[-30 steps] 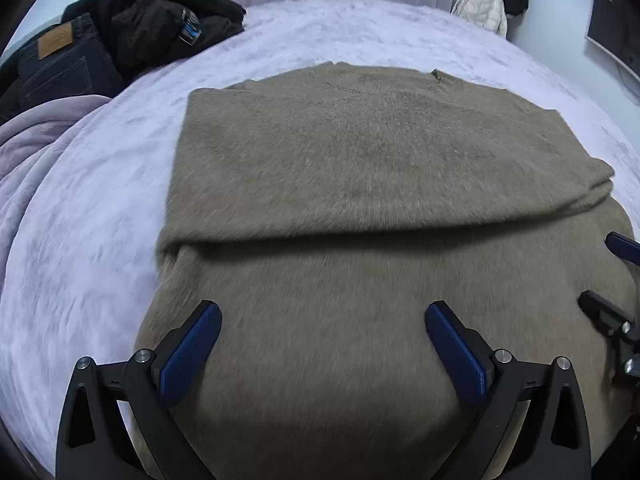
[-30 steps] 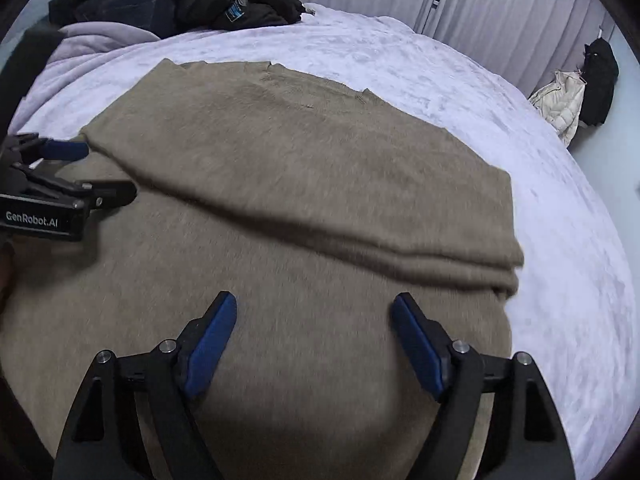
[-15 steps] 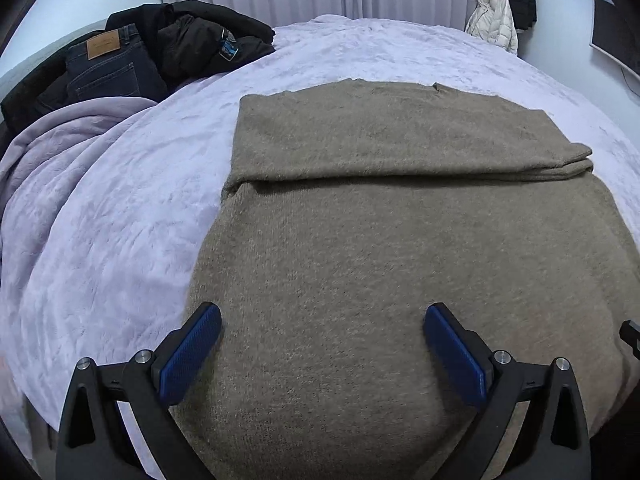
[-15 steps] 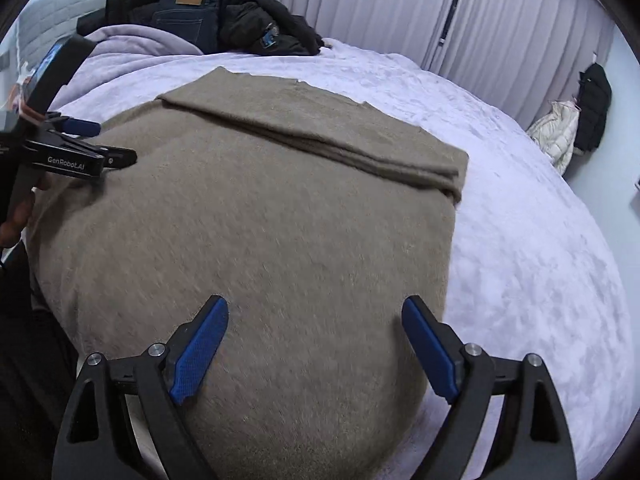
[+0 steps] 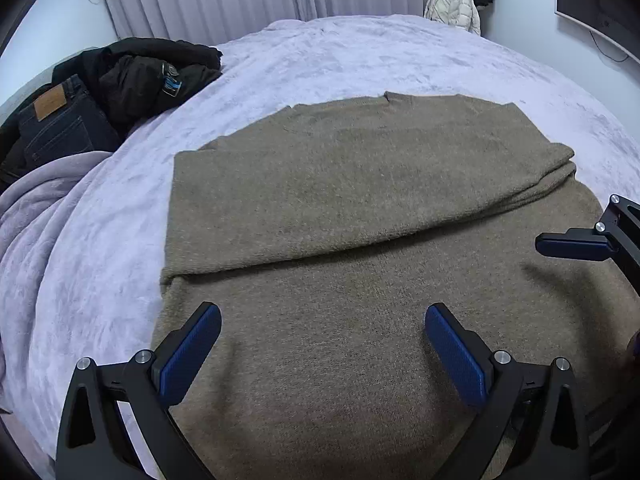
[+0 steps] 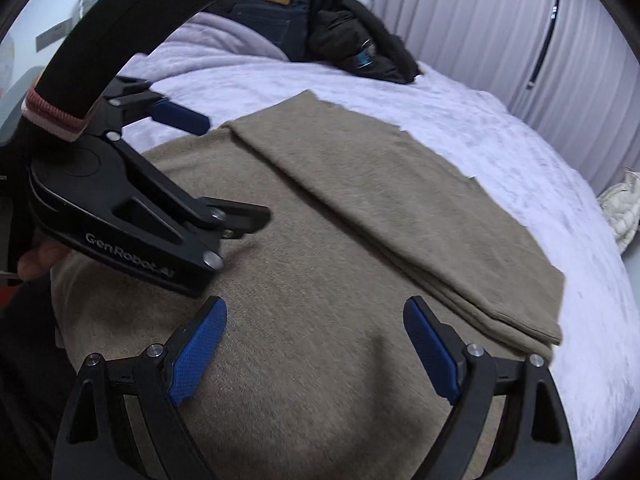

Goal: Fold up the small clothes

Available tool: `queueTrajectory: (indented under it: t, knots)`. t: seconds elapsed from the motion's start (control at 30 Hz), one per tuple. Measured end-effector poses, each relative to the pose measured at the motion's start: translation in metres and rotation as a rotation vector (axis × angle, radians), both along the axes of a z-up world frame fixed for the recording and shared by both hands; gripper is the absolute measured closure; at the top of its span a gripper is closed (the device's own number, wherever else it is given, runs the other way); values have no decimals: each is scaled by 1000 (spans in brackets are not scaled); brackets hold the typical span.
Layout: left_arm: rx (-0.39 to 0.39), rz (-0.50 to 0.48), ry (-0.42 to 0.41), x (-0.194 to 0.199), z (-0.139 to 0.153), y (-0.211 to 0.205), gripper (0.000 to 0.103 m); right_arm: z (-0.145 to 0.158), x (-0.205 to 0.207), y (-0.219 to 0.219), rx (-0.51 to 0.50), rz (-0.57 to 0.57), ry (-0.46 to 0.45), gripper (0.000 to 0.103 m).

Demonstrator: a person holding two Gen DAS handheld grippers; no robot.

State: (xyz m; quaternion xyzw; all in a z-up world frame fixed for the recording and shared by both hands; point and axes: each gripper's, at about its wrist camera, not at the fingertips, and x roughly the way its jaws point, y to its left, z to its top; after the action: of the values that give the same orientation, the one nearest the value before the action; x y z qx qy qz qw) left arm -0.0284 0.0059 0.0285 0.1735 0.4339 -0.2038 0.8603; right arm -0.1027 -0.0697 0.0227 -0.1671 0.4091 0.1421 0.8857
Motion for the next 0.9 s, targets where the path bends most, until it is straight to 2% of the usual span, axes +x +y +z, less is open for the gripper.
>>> queueTrajectory:
  t: [0.1,0.23,0.57,0.73,0.9]
  knots:
    - [28,-24,56,4,-22,-5,1,-15,13,1,6,5,71,11]
    - [-26,-51,73,0,-32,10,0,-26,16,-16,86,-26,154,7]
    - [-70,-104,65,-44,-31,72,0,-27,-44,-43,66,-29,124,7]
    - [-38,-119,58,-65,-30,94,0,-26,-87,-60,5,-27,138,7]
    - [21,-143,58,-90,-26,109,0,-25,-109,-64,-72,-31,143,7]
